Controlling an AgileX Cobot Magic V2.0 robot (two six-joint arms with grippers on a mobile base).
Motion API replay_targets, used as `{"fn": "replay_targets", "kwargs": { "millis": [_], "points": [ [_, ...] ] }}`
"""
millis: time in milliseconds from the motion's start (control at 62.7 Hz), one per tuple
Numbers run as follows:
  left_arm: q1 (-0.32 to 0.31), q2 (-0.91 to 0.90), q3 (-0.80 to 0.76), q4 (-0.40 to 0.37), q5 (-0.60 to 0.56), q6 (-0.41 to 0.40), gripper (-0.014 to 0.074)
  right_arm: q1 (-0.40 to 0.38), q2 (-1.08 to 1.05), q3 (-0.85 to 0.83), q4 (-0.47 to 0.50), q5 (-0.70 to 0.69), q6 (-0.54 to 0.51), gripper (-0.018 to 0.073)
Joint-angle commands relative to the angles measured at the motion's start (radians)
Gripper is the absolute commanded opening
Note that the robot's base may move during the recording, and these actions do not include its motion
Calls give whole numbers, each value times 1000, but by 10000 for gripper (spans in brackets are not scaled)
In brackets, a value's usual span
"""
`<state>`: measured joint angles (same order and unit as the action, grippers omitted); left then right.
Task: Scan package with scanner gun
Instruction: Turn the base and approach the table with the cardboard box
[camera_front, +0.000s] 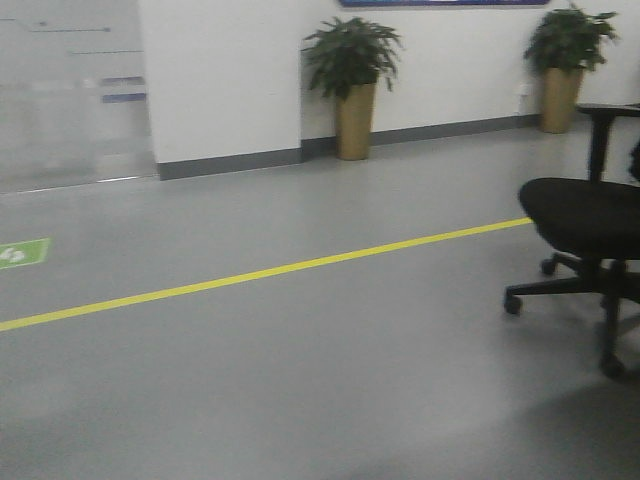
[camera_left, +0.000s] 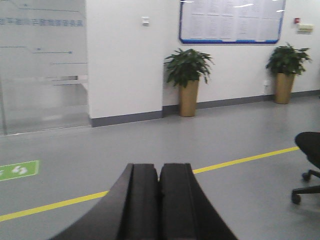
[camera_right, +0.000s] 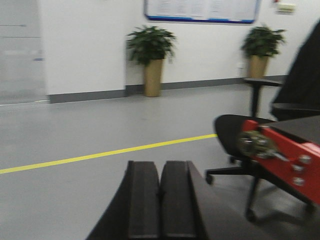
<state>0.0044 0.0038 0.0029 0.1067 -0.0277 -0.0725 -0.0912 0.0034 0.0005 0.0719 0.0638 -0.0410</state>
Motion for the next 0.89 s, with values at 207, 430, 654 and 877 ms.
{"fn": "replay_targets", "kwargs": {
  "millis": [207,430,654,877],
  "points": [
    [1,-4,-3,-4,-14,2,-111,2,-3,-1,0,-20,-4,-162],
    [1,-4,-3,-4,-14,2,-111,2,-3,-1,0,-20,-4,-162],
    [1,-4,-3,-4,-14,2,-111,2,-3,-1,0,-20,-4,-162],
    [1,-4,-3,-4,-14,2,-111,2,-3,-1,0,-20,-4,-162]
  ]
}}
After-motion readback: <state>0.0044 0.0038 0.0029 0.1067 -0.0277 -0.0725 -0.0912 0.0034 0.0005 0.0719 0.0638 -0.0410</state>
